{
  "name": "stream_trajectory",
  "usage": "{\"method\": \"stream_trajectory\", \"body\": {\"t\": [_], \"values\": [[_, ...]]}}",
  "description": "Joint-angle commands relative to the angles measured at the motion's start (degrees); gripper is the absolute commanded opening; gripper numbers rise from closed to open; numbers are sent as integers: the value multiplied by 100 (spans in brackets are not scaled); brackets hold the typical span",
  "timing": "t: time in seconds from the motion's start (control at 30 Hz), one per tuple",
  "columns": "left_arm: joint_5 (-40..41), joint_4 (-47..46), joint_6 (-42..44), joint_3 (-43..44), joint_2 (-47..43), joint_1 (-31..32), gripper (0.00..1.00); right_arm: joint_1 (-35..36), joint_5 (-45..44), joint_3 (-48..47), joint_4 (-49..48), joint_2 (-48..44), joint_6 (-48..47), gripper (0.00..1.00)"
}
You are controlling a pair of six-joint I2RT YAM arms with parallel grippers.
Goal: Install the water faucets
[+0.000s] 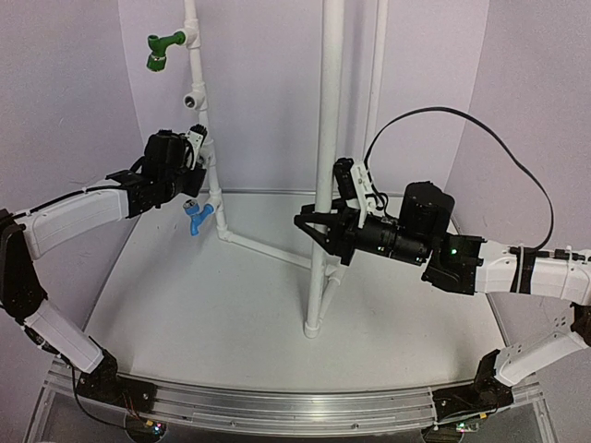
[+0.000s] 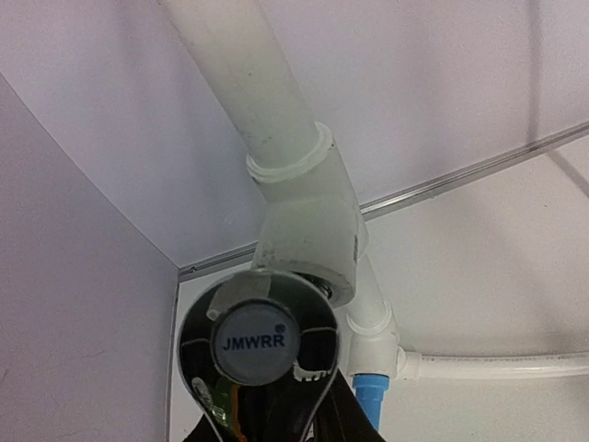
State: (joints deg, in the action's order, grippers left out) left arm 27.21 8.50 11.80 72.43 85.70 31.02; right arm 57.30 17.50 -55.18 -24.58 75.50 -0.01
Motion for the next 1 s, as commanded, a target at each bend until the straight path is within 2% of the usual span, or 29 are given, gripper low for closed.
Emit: {"method": "stream_trajectory", "body": {"t": [0.0, 0.7, 0.97], "values": [[-467, 314, 929, 19, 237, 238, 0, 211, 890, -204, -156, -139, 1416, 0], [557, 652, 2732, 243, 578, 238, 0, 210, 905, -187, -153, -177, 1390, 0], [972, 325, 3209, -60, 618, 238, 0, 206, 924, -196, -160, -189, 1390, 0]]}}
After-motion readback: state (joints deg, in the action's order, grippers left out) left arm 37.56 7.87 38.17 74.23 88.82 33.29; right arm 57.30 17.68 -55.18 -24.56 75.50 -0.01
